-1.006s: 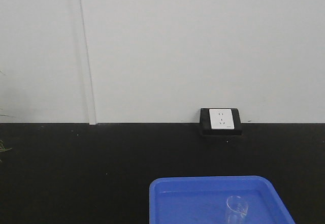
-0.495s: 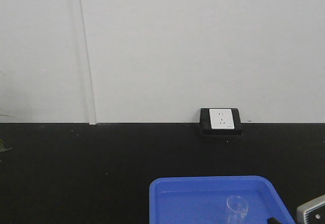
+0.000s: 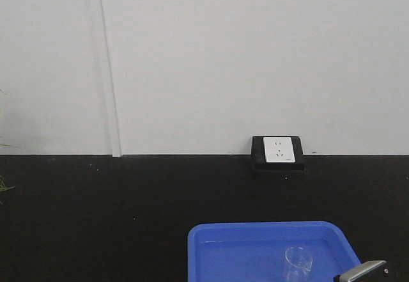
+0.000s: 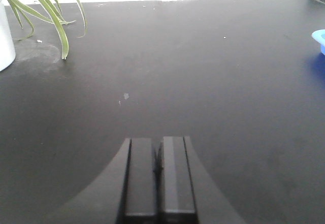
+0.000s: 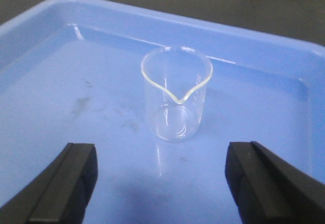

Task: Move beaker to silver tray on left bench
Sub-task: 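Lower the right gripper around the beaker and close it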

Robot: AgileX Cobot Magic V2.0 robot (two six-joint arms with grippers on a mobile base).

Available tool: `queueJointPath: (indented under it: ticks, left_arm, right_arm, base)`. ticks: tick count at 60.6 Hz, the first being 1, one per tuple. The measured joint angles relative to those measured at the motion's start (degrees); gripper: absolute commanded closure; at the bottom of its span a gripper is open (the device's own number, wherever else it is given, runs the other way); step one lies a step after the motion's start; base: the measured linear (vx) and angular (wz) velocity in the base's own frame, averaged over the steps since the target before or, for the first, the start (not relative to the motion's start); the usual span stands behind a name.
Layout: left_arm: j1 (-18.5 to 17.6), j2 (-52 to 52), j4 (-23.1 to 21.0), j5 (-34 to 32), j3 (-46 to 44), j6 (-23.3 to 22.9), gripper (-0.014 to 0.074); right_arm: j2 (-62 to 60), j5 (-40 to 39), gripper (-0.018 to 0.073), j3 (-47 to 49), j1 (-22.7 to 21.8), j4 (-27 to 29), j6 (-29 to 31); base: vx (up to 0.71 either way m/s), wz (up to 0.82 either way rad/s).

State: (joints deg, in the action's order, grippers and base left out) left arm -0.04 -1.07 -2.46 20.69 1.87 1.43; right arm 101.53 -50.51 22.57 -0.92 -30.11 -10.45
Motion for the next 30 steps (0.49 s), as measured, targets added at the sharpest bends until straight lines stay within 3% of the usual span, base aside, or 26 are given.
queueJointPath:
  ticks: [16, 30]
  left_arm:
    - [0.0, 0.0, 0.0, 0.0, 0.0, 0.0, 0.0595]
    - [0.0, 0.0, 0.0, 0.0, 0.0, 0.0, 0.0595]
  right_arm:
    - [7.8, -0.8, -0.0035, 8.6, 0.6, -0.1, 0.4]
    - [14.0, -0.6, -0.0034, 16.0, 4.2, -0.1, 0.9]
  base:
    - [0.0, 0.0]
    - [0.0, 0.0]
